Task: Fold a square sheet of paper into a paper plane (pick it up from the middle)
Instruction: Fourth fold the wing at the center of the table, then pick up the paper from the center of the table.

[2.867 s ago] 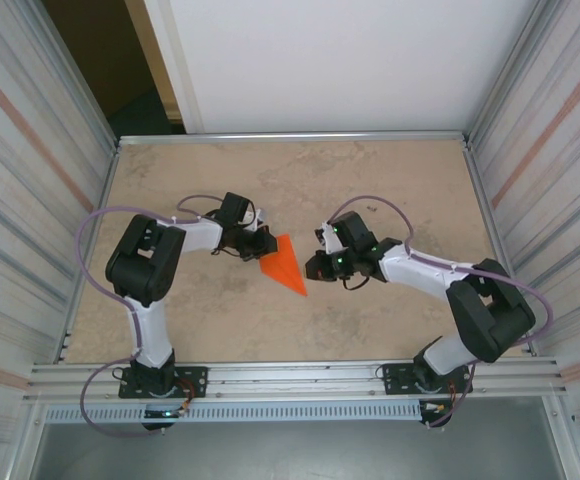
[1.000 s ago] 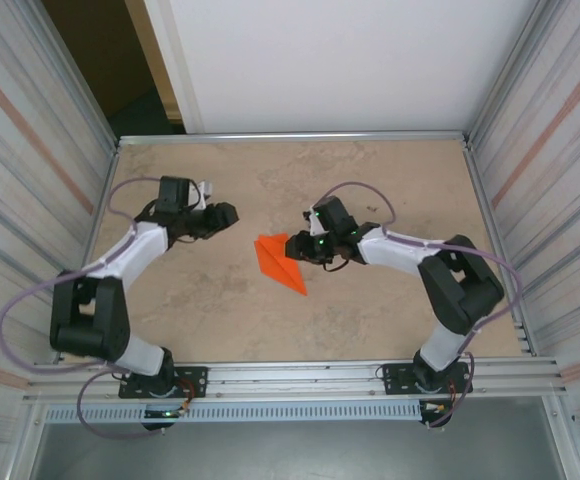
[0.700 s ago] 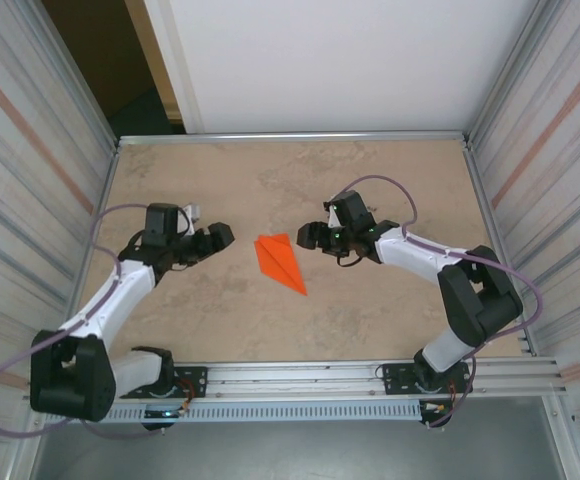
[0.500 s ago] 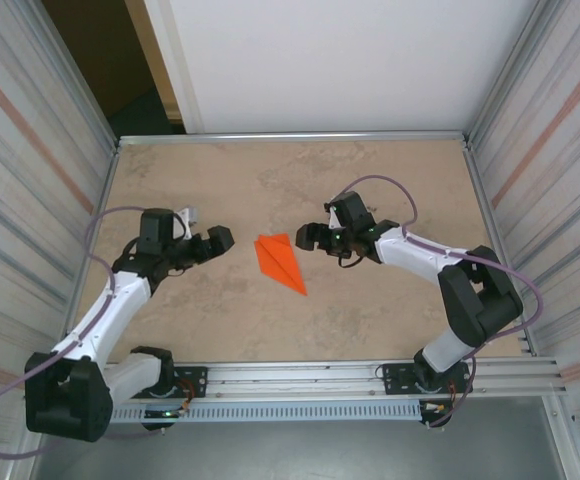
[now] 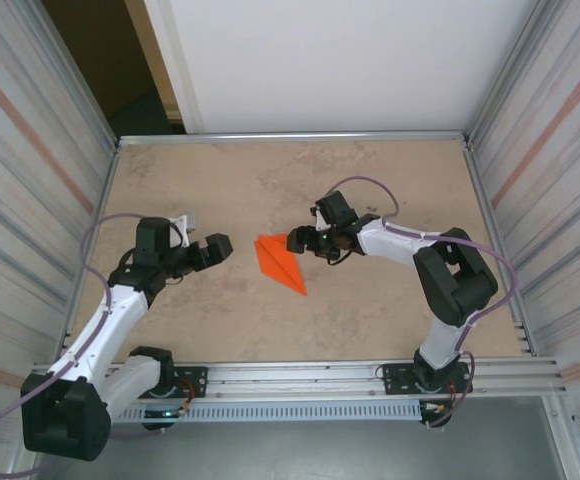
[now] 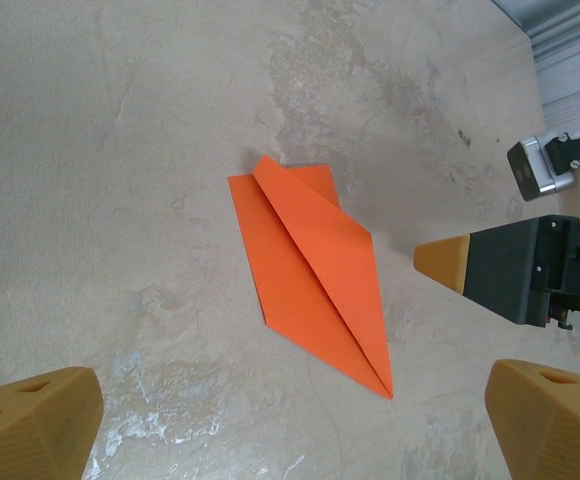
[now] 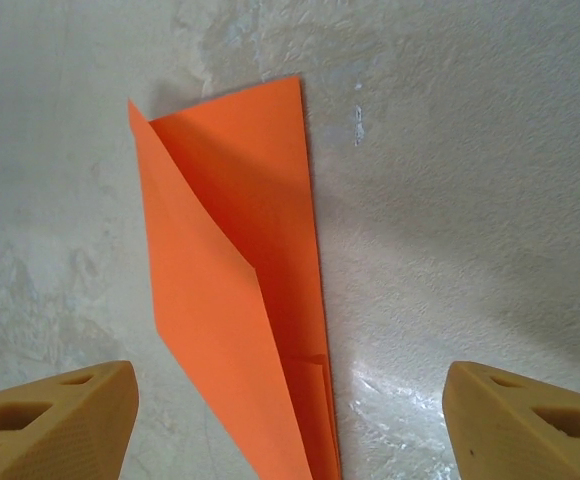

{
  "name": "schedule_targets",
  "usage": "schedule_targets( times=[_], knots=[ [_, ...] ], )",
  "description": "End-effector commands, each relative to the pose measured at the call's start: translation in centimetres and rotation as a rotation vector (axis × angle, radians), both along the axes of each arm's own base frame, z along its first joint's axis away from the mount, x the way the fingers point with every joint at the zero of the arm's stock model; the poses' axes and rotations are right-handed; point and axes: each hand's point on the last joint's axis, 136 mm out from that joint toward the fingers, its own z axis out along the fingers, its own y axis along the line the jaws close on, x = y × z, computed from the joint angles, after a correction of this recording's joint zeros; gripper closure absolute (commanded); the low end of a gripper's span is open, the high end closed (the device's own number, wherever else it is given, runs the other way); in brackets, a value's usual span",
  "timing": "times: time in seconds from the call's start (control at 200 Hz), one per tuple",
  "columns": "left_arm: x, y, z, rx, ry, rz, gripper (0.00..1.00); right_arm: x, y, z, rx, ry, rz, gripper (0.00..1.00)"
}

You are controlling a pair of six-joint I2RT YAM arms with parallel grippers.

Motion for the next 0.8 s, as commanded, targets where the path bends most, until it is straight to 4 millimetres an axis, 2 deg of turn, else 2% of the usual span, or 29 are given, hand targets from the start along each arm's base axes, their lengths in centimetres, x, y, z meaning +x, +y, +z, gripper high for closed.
schedule_targets(
  times=[0.0, 0.195, 0.466, 0.677, 0.792],
  knots=[
    [-0.1, -0.6, -0.1, -0.013, -0.010, -0.038, 0.01, -1.0, 0.5, 0.0, 0.000, 0.018, 0.046, 0.24],
    [0.1, -2.5, -0.3, -0.112, 0.036, -0.102, 0.01, -1.1, 0.6, -0.2, 0.026, 0.008, 0.046, 0.29],
    [0.9, -3.8, -1.1, -0.192, 0.095, -0.118, 0.01, -0.1, 2.6, 0.9, 0.100, -0.037, 0.106, 0.46],
    [2.1, -4.7, -1.0, -0.278, 0.082, -0.117, 0.01, 0.1, 3.5, -0.2, 0.115, -0.019, 0.146, 0.62],
    [2.6, -4.9, -0.9, -0.297, 0.079, -0.113, 0.01, 0.5, 3.8, -0.2, 0.117, -0.020, 0.150, 0.64]
  ],
)
